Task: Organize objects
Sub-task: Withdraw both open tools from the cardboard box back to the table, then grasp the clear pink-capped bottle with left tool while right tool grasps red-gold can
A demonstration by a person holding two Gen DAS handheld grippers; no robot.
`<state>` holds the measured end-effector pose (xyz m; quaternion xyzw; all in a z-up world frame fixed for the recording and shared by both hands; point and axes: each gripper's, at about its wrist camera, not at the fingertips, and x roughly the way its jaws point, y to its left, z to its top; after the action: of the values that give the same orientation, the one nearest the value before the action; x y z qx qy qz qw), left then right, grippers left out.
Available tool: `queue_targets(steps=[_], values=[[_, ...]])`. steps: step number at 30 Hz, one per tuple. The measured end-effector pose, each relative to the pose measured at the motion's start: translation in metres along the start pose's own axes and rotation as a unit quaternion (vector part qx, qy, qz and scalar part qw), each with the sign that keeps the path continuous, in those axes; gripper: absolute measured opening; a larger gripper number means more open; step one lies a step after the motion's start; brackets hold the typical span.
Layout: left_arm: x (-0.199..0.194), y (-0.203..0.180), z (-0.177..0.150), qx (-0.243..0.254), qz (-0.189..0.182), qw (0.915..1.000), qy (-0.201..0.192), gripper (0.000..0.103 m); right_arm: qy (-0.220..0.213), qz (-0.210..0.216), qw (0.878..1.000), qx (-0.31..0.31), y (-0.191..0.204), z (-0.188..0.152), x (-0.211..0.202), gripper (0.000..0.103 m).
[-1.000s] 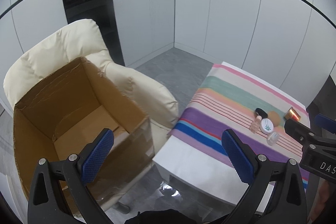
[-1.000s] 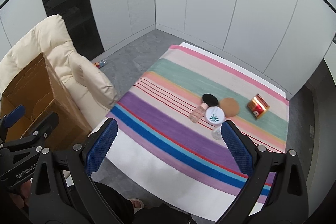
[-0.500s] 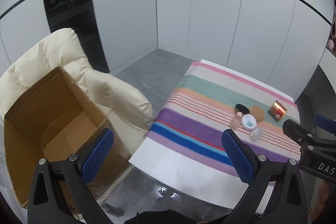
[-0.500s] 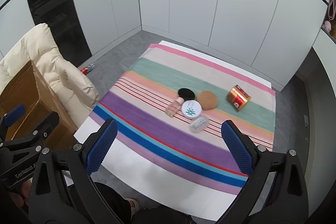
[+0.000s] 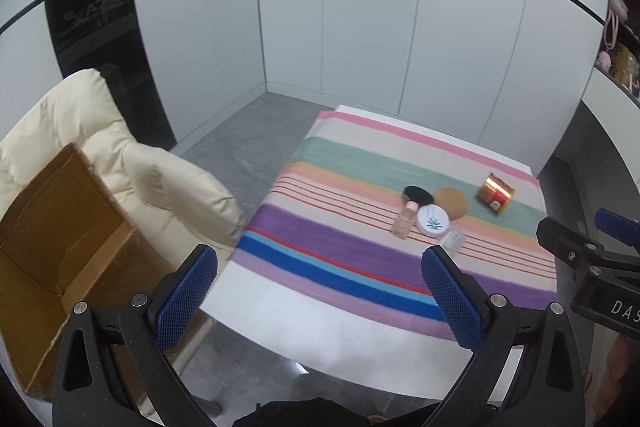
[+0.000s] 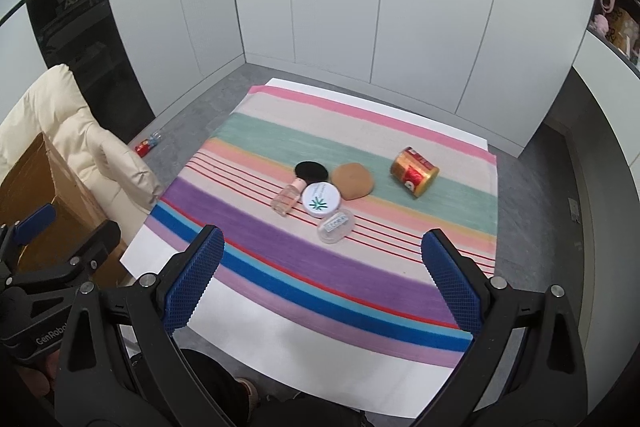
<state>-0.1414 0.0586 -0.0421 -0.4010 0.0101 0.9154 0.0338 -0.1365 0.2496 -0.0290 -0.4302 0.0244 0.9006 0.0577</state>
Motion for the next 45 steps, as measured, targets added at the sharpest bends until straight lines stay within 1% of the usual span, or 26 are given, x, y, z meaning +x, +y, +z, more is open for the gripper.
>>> queue_targets(steps=[9,13,17,20,23,26,29,30,34,42,45], values=[[0.008,-0.027,0.001,0.020,-0.024,0.9995,0.010,0.102,0.004,-0.018,1.000,0.016,-0.029,-0.005,-0.001,0.101],[0.018,-0.040,0.004,0.033,-0.045,0.9983,0.019,0.102,0.016,-0.022,0.999,0.028,-0.045,-0.006,0.006,0.101],[0.034,-0.055,0.011,0.056,-0.049,0.9970,0.020,0.102,0.017,-0.035,0.999,0.026,-0.057,-0.006,0.016,0.101],[0.048,-0.066,0.015,0.075,-0.049,0.9958,0.018,0.101,0.031,-0.041,0.998,0.026,-0.066,-0.008,0.031,0.101],[0.069,-0.075,0.016,0.087,-0.053,0.9944,0.029,0.098,0.035,-0.048,0.998,0.026,-0.075,-0.006,0.046,0.101],[0.088,-0.079,0.015,0.089,-0.059,0.9934,0.041,0.097,0.035,-0.057,0.997,0.028,-0.082,-0.001,0.062,0.101],[0.110,-0.084,0.013,0.091,-0.065,0.9922,0.054,0.088,0.040,-0.058,0.997,0.033,-0.089,0.003,0.080,0.101],[0.119,-0.086,0.012,0.093,-0.069,0.9913,0.063,0.087,0.043,-0.060,0.997,0.033,-0.091,0.004,0.087,0.101],[0.143,-0.091,0.012,0.099,-0.065,0.9908,0.065,0.087,0.055,-0.061,0.996,0.036,-0.099,0.008,0.117,0.101],[0.201,-0.097,0.006,0.097,-0.070,0.9873,0.105,0.079,0.079,-0.061,0.994,0.051,-0.116,0.009,0.174,0.101],[0.221,-0.100,0.001,0.101,-0.066,0.9859,0.116,0.078,0.087,-0.062,0.993,0.056,-0.123,0.007,0.194,0.101]])
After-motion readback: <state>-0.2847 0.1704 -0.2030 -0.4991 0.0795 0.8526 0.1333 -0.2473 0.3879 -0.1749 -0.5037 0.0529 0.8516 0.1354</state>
